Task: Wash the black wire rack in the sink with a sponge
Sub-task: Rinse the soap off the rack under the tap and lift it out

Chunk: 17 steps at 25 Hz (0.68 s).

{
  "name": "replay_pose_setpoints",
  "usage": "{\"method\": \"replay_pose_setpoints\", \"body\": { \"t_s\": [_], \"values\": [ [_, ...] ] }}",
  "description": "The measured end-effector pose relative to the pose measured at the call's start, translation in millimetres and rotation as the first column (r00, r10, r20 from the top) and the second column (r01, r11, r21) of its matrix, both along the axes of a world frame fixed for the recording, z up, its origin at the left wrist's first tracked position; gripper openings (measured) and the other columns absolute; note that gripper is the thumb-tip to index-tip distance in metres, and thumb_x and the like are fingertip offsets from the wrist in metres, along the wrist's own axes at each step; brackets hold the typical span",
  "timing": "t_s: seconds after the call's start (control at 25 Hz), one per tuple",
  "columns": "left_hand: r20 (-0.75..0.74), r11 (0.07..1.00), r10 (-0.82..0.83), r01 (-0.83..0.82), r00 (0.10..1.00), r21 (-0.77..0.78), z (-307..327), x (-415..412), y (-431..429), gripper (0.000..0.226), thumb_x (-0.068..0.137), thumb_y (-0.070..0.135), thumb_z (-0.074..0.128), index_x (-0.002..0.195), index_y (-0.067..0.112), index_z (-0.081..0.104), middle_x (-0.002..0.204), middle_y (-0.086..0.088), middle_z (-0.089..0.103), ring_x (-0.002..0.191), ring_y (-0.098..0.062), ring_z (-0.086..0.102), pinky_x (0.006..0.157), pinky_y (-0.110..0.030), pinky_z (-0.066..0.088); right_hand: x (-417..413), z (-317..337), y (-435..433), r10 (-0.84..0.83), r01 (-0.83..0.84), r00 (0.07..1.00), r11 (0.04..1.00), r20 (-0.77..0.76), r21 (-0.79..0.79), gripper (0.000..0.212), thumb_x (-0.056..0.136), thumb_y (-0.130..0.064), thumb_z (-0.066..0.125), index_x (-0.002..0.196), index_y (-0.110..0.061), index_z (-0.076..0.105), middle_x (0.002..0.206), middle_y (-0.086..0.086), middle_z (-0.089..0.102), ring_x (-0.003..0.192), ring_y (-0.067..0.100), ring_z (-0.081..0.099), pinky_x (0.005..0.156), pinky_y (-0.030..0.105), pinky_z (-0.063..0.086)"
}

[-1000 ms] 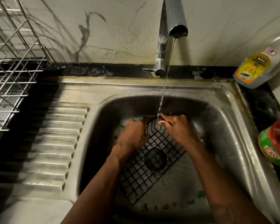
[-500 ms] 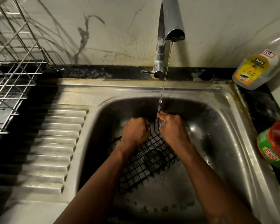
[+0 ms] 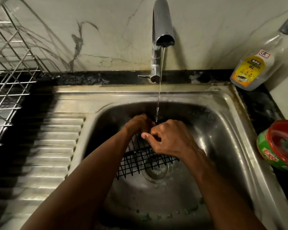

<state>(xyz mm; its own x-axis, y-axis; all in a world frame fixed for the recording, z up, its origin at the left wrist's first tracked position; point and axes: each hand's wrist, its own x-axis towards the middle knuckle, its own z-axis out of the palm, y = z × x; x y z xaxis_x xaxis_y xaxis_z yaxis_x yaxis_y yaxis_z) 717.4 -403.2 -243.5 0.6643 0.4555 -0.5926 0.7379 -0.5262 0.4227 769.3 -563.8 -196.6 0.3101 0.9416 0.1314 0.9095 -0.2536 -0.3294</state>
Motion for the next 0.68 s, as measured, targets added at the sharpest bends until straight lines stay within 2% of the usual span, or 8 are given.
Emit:
{"method": "replay_pose_setpoints", "body": {
  "t_s": [0.08, 0.16, 0.2, 0.24, 0.32, 0.36, 0.52, 0.68],
  "values": [
    [0.142, 0.990, 0.137, -0.134, 0.980, -0.034, 1, -6, -2, 0.038, 0.103, 0.016, 0.047, 0.136, -0.001, 0.056, 0.141, -0.019, 0.058, 0.121, -0.032, 0.060, 0.060, -0.016, 0.048, -2, -3, 1, 0.009, -0.010, 0.999, 0.999, 0.039, 0.034, 0.064, 0.094, -0.066, 0.042, 0.052, -0.018, 0.045, 0.045, -0.007, 0.043, 0.043, 0.011, 0.044, 0.052, 0.027, 0.039],
    [0.169, 0.967, 0.252, -0.240, 0.953, -0.088, 4, -17, 0, 0.041, 0.105, 0.019, 0.045, 0.140, -0.002, 0.052, 0.141, -0.016, 0.055, 0.130, -0.034, 0.053, 0.064, -0.012, 0.050, 1, -3, 7, -0.024, 0.021, 0.999, 0.994, 0.034, 0.106, 0.062, 0.097, -0.058, 0.044, 0.050, -0.018, 0.042, 0.044, -0.008, 0.041, 0.041, 0.013, 0.042, 0.049, 0.028, 0.039],
    [0.147, 0.975, 0.221, -0.216, 0.964, -0.052, 6, -18, 10, 0.041, 0.105, 0.023, 0.046, 0.139, 0.002, 0.053, 0.142, -0.014, 0.055, 0.128, -0.033, 0.054, 0.076, -0.017, 0.052, 4, -3, 11, -0.044, 0.040, 0.999, 0.990, 0.032, 0.134, 0.060, 0.098, -0.054, 0.044, 0.051, -0.018, 0.043, 0.044, -0.007, 0.043, 0.041, 0.015, 0.043, 0.049, 0.028, 0.040],
    [0.063, 0.996, 0.088, -0.090, 0.994, 0.028, 14, -17, 14, 0.038, 0.104, 0.027, 0.049, 0.136, 0.008, 0.057, 0.138, -0.010, 0.058, 0.123, -0.030, 0.058, 0.087, -0.026, 0.052, 7, -2, 14, -0.065, 0.059, 0.997, 0.985, 0.032, 0.161, 0.058, 0.099, -0.052, 0.044, 0.052, -0.018, 0.044, 0.044, -0.006, 0.046, 0.041, 0.016, 0.043, 0.048, 0.028, 0.039],
    [-0.088, 0.972, -0.156, 0.169, 0.984, 0.163, 28, -15, 17, 0.035, 0.101, 0.036, 0.052, 0.126, 0.015, 0.065, 0.126, -0.006, 0.066, 0.111, -0.024, 0.063, 0.089, -0.032, 0.049, 12, -3, 21, -0.124, 0.110, 0.991, 0.971, 0.055, 0.210, 0.057, 0.101, -0.048, 0.046, 0.051, -0.020, 0.043, 0.043, -0.004, 0.047, 0.039, 0.015, 0.041, 0.046, 0.027, 0.035],
    [-0.068, 0.969, -0.179, 0.187, 0.982, 0.160, 31, -16, 18, 0.036, 0.100, 0.041, 0.053, 0.123, 0.017, 0.069, 0.120, -0.005, 0.068, 0.106, -0.022, 0.064, 0.085, -0.031, 0.046, 15, -3, 23, -0.161, 0.143, 0.985, 0.963, 0.061, 0.228, 0.056, 0.101, -0.046, 0.047, 0.051, -0.022, 0.042, 0.042, -0.005, 0.045, 0.037, 0.014, 0.039, 0.045, 0.025, 0.032],
    [0.232, 0.962, 0.023, -0.085, 0.972, 0.259, 49, -34, 17, 0.033, 0.099, 0.049, 0.054, 0.096, 0.022, 0.073, 0.085, 0.002, 0.074, 0.077, -0.013, 0.068, 0.071, -0.029, 0.051, 29, -14, 28, -0.356, 0.334, 0.930, 0.922, 0.088, 0.198, 0.058, 0.103, -0.051, 0.042, 0.052, -0.023, 0.043, 0.044, -0.005, 0.043, 0.039, 0.015, 0.042, 0.046, 0.025, 0.028],
    [0.527, 0.923, 0.160, -0.316, 0.835, 0.219, 34, -65, 8, 0.068, 0.101, 0.060, 0.040, 0.063, 0.008, 0.062, 0.055, -0.001, 0.065, 0.053, -0.015, 0.064, 0.061, -0.034, 0.054, 53, -18, 23, -0.535, 0.525, 0.842, 0.842, 0.064, 0.123, 0.065, 0.099, -0.062, 0.042, 0.056, -0.015, 0.057, 0.050, -0.002, 0.054, 0.047, 0.021, 0.054, 0.050, 0.029, 0.046]
  ]
}}
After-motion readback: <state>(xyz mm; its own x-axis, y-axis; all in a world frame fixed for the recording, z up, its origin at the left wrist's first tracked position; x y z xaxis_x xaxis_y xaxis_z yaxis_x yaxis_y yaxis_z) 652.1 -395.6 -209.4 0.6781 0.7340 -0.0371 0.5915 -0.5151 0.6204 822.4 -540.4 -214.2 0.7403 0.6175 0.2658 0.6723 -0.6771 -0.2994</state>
